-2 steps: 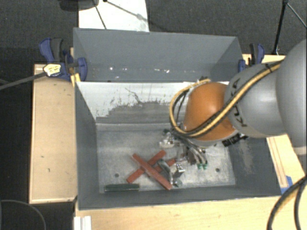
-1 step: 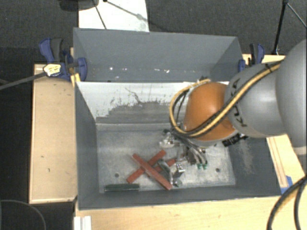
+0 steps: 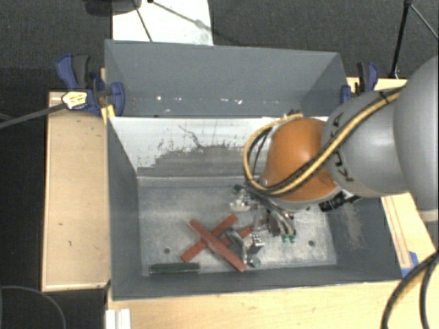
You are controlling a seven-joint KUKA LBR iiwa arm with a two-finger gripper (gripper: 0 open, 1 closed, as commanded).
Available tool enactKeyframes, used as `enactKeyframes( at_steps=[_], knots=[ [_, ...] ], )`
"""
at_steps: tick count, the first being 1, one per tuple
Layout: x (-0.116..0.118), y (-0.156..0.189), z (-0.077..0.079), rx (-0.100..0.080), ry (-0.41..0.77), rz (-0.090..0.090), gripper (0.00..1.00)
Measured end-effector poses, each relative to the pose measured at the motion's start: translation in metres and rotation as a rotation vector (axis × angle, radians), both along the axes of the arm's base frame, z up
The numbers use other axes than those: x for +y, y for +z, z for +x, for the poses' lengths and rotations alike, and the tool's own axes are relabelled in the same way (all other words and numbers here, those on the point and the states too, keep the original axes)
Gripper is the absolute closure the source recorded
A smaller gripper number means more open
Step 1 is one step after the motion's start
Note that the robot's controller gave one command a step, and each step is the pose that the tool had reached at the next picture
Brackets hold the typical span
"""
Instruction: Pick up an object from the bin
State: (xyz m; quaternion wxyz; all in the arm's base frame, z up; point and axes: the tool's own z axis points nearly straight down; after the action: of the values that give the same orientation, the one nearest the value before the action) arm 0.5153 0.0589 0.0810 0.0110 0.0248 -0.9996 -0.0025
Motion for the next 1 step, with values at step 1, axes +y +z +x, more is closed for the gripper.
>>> enactKeyframes(
  at_steps=[1],
  knots=[
    [0.0023, 0.0004, -0.0024, -0.008, 0.027, -0.002, 1.0]
  ],
)
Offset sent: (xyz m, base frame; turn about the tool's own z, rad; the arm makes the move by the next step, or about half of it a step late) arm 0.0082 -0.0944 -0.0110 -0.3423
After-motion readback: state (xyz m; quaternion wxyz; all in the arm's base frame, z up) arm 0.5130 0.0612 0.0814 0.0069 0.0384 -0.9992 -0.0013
